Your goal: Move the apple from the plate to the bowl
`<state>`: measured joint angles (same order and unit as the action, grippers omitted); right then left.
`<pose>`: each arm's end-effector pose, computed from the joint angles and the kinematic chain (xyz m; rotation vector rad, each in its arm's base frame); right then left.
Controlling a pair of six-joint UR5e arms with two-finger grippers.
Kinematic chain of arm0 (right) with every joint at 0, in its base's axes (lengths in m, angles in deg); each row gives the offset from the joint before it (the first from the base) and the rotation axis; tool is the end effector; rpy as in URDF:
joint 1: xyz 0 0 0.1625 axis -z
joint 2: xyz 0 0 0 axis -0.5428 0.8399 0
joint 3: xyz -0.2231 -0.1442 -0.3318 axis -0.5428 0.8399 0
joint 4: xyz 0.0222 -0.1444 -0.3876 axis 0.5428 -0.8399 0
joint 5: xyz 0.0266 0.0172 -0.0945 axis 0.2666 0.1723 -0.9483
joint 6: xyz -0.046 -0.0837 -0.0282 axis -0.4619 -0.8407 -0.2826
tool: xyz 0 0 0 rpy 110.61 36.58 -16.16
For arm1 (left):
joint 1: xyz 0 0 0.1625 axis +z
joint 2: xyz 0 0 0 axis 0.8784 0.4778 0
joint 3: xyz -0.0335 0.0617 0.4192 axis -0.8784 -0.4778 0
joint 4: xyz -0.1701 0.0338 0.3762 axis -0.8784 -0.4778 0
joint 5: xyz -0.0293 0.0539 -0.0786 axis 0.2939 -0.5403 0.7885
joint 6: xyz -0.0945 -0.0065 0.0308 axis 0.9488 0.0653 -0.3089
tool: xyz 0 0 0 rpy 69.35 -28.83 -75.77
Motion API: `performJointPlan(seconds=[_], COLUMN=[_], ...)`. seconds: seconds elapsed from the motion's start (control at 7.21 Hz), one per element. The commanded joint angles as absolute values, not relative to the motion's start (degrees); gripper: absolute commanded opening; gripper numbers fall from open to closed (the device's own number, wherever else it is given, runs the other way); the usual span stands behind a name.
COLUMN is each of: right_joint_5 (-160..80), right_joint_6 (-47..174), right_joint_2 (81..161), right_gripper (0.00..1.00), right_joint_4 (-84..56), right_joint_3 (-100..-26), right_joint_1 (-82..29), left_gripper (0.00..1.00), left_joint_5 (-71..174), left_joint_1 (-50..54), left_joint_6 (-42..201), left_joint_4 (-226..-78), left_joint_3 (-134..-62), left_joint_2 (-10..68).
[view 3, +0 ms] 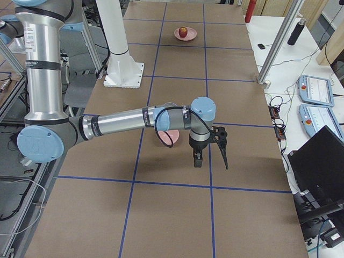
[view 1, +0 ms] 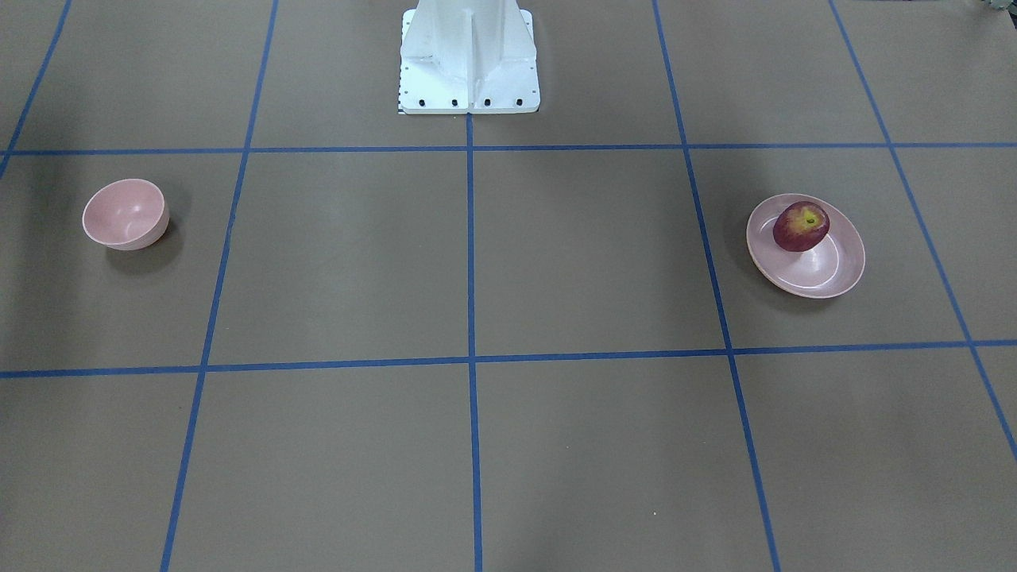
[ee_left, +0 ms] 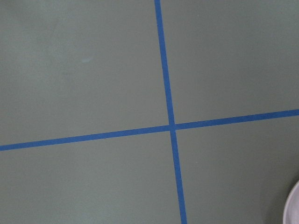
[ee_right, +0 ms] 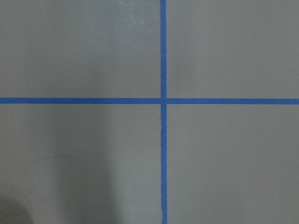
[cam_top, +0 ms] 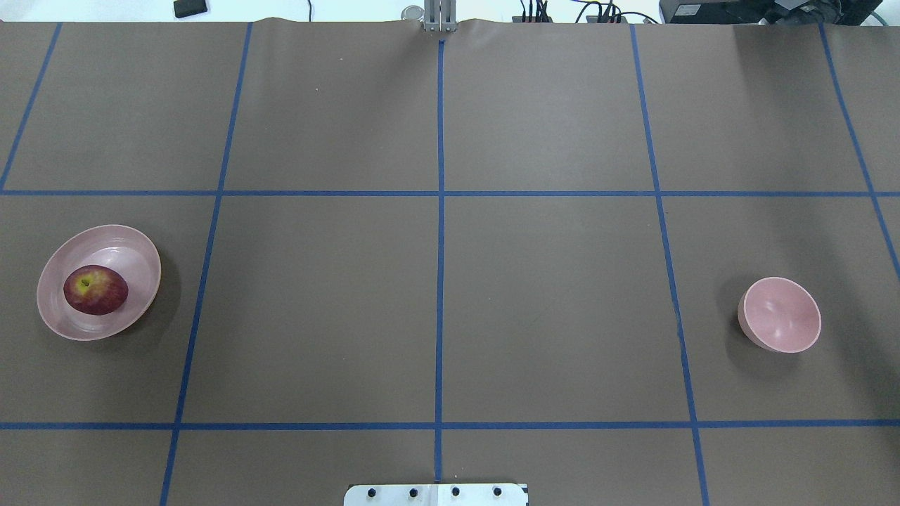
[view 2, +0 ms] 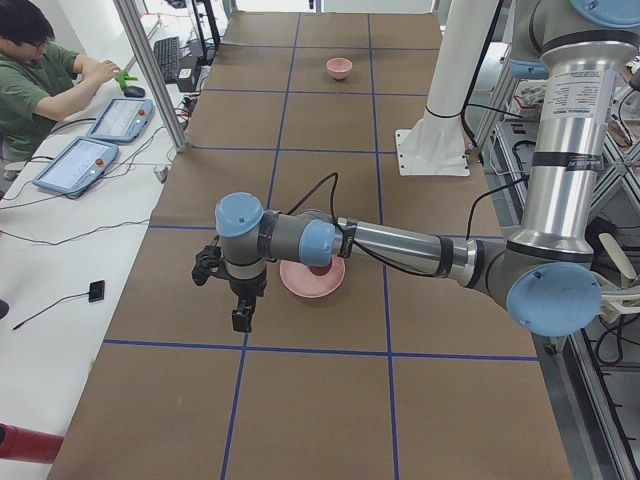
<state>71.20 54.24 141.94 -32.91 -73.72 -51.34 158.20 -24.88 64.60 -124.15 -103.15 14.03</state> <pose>0.0147 -0.4895 0.5572 0.0350 -0.7777 -0.0267 -0.0378 -0.5334 0.5744 0.1340 0.6676 0.1130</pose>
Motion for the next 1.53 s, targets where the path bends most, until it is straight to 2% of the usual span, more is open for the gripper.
performJointPlan(seconds=[0.0,0.14,0.42,0.69,0.97,1.39], right_joint_5=[88.2,85.2,80.6,81.2,79.7,76.0], right_joint_6=[68.2,77.0,77.1,77.7,77.8,78.0], right_joint_2=[141.2,139.1,146.4,153.3,153.9,153.6], right_gripper=[1.0,1.0,1.0,1.0,1.0,1.0], right_joint_4=[-33.2,-30.9,-18.0,-0.1,4.2,4.4], right_joint_3=[-75.0,-74.8,-76.6,-73.5,-71.2,-70.4], right_joint_1=[-46.2,-44.7,-39.7,-36.1,-28.0,-23.8], left_gripper=[0.98,0.98,0.98,0.98,0.98,0.98], left_joint_5=[158.4,158.1,157.4,157.5,157.9,163.6], left_joint_1=[-21.7,-18.5,-14.8,-14.8,-14.7,-10.0], left_joint_6=[66.6,67.3,71.2,75.2,77.2,88.2], left_joint_4=[-125.8,-126.3,-127.4,-128.2,-129.2,-129.3], left_joint_3=[-105.0,-104.9,-103.3,-104.0,-104.0,-105.8], left_joint_2=[15.6,16.0,15.8,15.5,15.4,15.8])
